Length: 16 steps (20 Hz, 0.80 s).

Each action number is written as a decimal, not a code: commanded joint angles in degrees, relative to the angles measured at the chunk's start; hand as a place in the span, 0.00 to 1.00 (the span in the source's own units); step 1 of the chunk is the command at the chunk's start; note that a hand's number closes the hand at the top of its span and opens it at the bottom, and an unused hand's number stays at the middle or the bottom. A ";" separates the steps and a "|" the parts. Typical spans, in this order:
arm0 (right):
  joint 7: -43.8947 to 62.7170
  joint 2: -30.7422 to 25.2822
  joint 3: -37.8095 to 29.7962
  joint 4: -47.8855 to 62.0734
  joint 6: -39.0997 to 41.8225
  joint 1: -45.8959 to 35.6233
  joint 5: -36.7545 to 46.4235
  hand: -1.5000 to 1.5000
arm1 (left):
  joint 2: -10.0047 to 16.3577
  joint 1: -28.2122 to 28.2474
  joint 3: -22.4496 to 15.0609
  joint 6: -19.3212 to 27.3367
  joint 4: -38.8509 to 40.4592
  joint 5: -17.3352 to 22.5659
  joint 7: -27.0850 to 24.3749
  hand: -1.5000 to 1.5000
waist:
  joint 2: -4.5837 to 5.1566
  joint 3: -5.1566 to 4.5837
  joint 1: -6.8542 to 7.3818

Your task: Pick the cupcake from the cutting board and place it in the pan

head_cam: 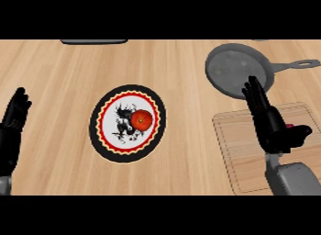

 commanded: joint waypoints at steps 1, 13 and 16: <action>-4.05 -2.74 1.90 0.63 5.14 0.18 2.95 1.00 | -2.30 -2.87 -1.03 -3.40 2.35 2.27 0.37 0.50 | 0.16 0.10 0.85; -40.21 -26.29 1.34 7.91 13.11 -8.50 21.85 0.00 | -14.21 -2.05 -12.32 -12.83 1.73 14.74 7.55 0.50 | 0.69 0.33 1.61; -45.32 -30.13 4.76 10.74 15.47 -8.27 28.39 0.00 | -13.08 -4.25 -10.49 -12.79 2.15 15.12 10.07 0.50 | 0.40 0.18 1.67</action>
